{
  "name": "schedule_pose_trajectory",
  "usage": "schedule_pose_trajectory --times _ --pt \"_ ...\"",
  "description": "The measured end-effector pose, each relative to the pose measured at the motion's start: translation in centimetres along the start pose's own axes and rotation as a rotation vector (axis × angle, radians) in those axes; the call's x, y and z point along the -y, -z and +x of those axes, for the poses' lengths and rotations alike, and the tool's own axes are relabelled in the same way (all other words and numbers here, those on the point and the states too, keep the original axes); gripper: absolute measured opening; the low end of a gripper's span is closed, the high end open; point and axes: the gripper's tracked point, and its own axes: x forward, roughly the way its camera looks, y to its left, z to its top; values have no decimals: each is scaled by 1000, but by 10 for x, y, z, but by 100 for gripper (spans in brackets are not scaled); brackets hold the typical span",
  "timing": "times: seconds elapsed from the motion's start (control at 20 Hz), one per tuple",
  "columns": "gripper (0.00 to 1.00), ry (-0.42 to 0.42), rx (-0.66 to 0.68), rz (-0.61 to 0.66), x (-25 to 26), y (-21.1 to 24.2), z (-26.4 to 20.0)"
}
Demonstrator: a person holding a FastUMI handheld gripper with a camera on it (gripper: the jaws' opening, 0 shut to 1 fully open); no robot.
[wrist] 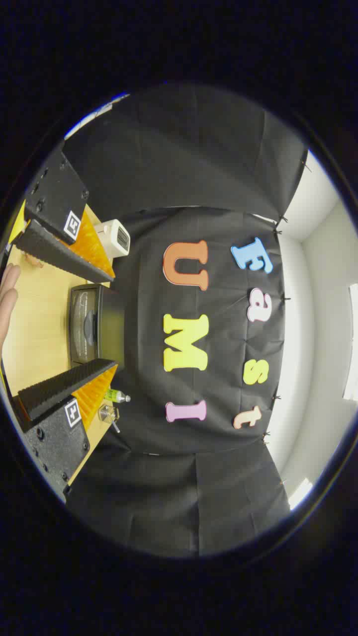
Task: Open the toaster oven, put the food inside, and close the toaster oven door.
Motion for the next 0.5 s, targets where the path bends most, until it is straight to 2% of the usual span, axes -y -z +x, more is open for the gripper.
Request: schedule_pose_trajectory --times 0.25,0.5 --pt "100 61 8 15 21 -1 9" --pt "100 91 13 67 40 -21 13"
